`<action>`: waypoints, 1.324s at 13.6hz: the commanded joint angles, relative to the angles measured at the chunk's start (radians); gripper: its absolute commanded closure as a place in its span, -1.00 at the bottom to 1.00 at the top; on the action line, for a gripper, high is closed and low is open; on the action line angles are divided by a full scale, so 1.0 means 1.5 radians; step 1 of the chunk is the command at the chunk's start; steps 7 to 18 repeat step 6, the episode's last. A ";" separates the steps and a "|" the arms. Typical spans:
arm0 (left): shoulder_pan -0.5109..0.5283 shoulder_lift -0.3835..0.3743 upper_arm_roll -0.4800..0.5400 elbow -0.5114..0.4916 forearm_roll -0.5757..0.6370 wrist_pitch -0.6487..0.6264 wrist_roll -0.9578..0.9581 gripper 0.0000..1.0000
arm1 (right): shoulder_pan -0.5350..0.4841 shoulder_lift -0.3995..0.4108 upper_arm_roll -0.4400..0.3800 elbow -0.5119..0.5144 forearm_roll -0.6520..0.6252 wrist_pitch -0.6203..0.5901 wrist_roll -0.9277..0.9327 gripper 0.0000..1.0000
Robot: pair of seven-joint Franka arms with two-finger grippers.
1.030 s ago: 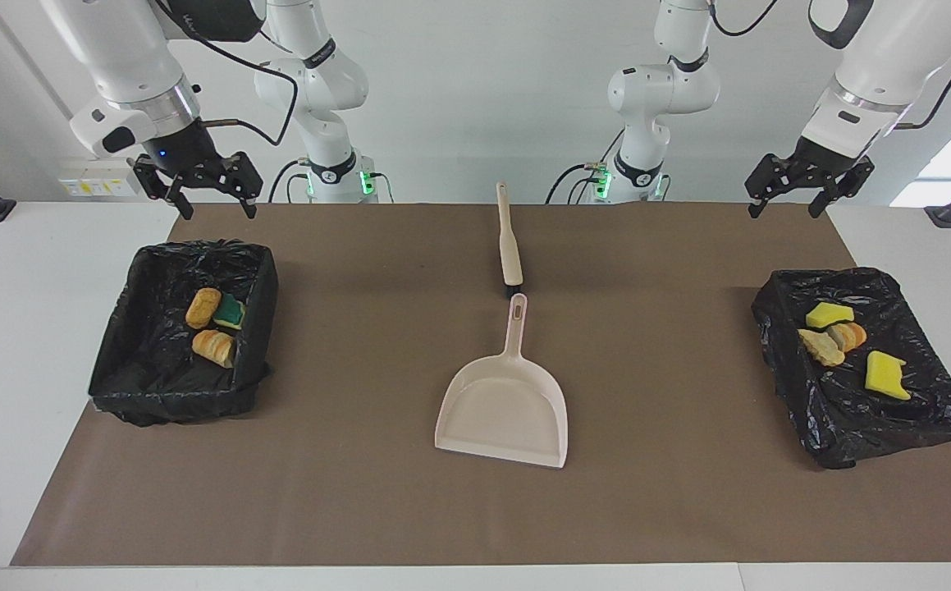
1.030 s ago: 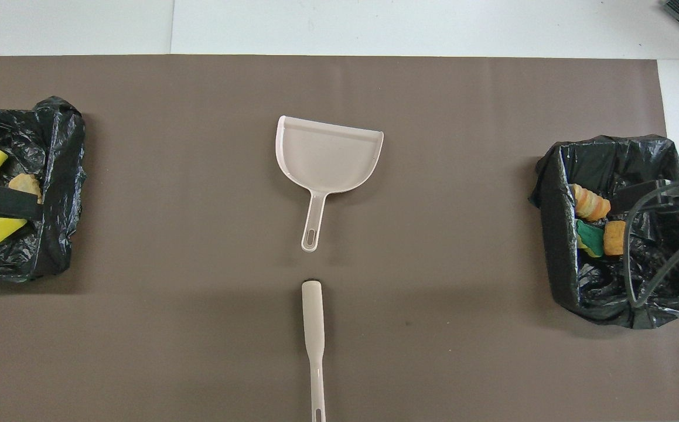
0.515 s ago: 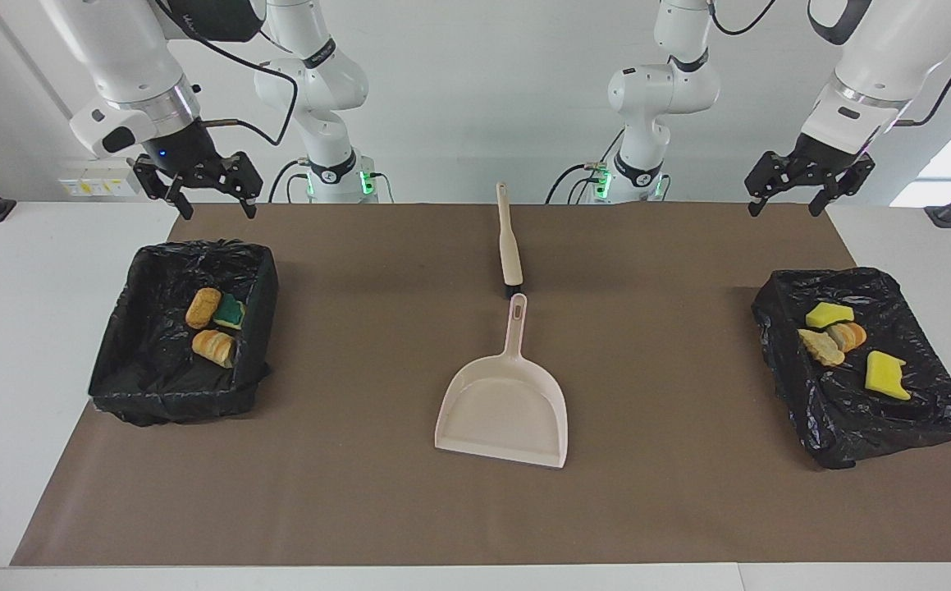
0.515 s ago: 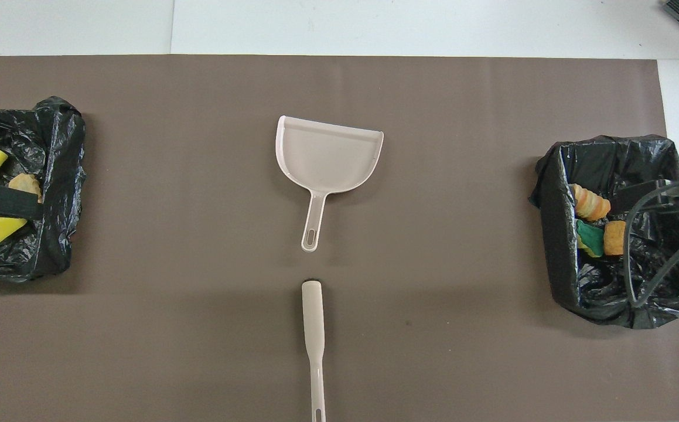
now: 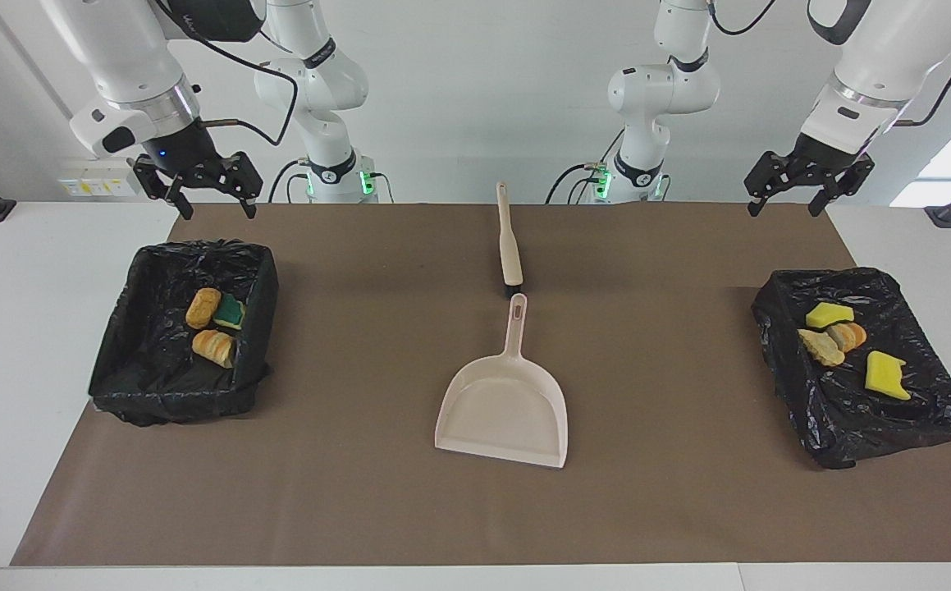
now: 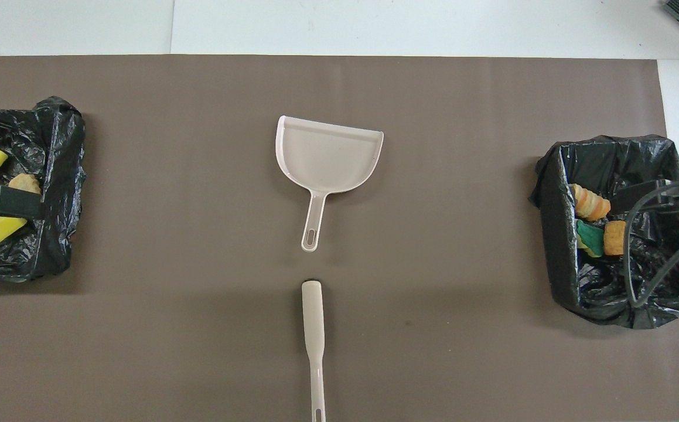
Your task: Sweep and dump trash in bin
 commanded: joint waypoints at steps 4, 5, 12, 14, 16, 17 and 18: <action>0.000 -0.011 -0.009 0.020 -0.011 -0.037 0.000 -1.00 | 0.001 -0.006 0.004 -0.007 -0.004 0.000 0.015 -1.00; 0.000 -0.013 -0.009 0.019 -0.011 -0.036 0.000 -1.00 | 0.001 -0.006 0.004 -0.008 -0.004 0.000 0.015 -1.00; 0.000 -0.013 -0.009 0.019 -0.011 -0.033 -0.002 -1.00 | 0.001 -0.007 0.004 -0.009 -0.004 -0.001 0.015 -1.00; 0.000 -0.013 -0.009 0.019 -0.011 -0.033 -0.002 -1.00 | 0.001 -0.007 0.004 -0.009 -0.004 -0.001 0.015 -1.00; 0.000 -0.013 -0.009 0.019 -0.011 -0.033 -0.002 -1.00 | 0.001 -0.007 0.004 -0.009 -0.004 -0.001 0.015 -1.00; 0.000 -0.013 -0.009 0.019 -0.011 -0.033 -0.002 -1.00 | 0.001 -0.007 0.004 -0.009 -0.004 -0.001 0.015 -1.00; 0.000 -0.013 -0.009 0.019 -0.011 -0.033 -0.002 -1.00 | 0.001 -0.007 0.004 -0.009 -0.004 -0.001 0.015 -1.00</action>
